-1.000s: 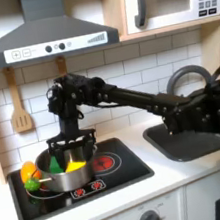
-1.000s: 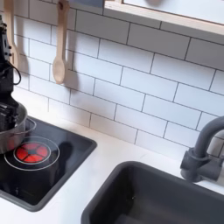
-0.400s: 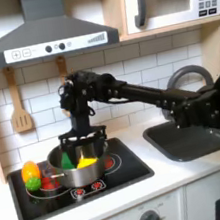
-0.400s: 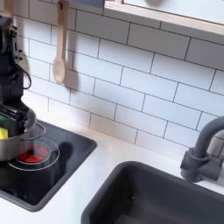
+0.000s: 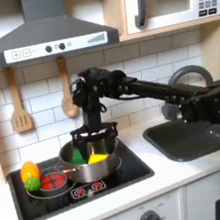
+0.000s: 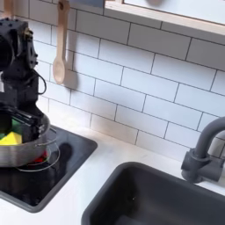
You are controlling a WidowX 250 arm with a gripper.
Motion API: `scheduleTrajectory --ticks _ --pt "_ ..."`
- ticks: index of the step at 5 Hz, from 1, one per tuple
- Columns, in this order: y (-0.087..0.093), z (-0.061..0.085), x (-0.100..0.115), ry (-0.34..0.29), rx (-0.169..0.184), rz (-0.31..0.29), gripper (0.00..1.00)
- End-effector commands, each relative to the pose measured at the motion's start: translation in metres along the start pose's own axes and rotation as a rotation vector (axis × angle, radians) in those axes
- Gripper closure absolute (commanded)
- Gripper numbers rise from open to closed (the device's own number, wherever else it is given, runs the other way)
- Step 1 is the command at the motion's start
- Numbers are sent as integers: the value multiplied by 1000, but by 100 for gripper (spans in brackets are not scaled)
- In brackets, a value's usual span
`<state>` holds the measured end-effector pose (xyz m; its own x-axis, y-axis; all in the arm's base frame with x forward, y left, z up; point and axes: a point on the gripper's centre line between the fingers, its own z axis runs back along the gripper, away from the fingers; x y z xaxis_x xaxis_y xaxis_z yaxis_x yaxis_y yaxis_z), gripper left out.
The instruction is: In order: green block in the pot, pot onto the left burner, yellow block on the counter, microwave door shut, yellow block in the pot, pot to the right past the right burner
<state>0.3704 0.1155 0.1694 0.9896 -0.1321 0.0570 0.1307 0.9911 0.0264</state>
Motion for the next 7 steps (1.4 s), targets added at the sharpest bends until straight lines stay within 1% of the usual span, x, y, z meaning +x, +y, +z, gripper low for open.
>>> scheduleTrajectory --ticks 1,3,4,5,6,7 --pt "-29 1 -3 6 -10 -31 0" --pt "-66 4 -6 12 -14 -59 0" --pt "-77 8 -9 9 -7 -65 0" --pt "-83 5 -7 19 -14 -64 0" --pt "-84 4 -6 19 -16 -60 0" --pt "-85 8 -6 16 -9 -56 0"
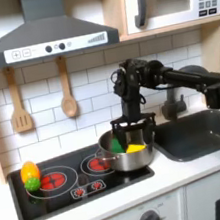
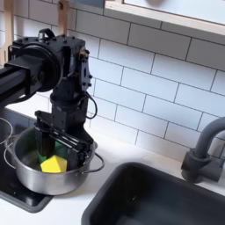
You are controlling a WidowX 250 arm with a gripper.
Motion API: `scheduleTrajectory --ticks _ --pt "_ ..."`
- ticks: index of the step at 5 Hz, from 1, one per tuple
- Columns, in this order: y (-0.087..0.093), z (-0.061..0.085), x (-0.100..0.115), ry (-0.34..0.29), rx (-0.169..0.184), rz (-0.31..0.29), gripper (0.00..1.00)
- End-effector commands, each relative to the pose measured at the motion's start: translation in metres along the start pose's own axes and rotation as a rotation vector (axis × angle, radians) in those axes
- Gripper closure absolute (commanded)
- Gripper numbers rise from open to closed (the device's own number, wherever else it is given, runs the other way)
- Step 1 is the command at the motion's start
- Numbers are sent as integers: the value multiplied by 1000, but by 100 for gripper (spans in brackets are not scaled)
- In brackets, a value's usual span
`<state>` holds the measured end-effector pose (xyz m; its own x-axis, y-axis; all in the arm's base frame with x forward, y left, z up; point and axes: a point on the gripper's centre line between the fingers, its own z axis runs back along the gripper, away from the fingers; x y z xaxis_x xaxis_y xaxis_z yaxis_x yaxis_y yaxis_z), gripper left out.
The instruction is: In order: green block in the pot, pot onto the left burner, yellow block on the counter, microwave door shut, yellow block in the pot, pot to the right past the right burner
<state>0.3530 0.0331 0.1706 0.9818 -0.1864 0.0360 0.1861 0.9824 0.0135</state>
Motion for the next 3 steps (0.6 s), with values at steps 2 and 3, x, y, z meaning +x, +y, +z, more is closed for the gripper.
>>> scheduleTrajectory --ticks 2,3 --pt "-5 17 2 -2 19 -16 0" --pt "-6 28 5 -17 29 -21 0"
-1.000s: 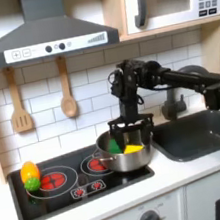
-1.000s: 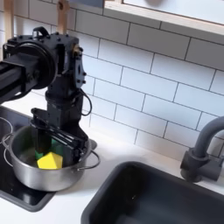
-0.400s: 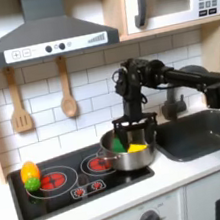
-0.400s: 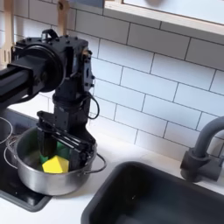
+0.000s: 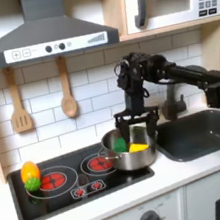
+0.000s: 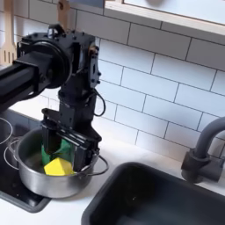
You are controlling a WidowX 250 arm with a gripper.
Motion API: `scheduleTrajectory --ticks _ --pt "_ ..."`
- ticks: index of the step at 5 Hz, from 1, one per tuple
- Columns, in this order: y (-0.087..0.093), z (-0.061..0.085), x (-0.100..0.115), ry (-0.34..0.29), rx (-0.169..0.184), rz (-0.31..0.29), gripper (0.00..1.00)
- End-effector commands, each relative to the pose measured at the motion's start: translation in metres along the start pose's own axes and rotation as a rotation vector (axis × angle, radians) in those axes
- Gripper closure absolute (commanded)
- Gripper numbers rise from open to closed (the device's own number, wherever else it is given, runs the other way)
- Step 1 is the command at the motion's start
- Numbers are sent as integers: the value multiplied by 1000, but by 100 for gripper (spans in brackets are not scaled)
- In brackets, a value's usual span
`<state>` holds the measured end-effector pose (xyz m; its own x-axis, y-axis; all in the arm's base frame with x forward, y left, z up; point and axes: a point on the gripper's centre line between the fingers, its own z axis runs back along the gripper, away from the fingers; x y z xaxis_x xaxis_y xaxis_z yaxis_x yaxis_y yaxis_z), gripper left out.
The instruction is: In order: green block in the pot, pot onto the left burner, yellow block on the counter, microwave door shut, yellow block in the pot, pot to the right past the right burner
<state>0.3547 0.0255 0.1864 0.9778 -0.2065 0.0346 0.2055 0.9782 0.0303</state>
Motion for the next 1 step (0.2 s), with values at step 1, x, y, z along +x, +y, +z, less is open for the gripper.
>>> scheduleTrajectory --ticks 1 --pt "-3 20 0 20 -9 8 0"
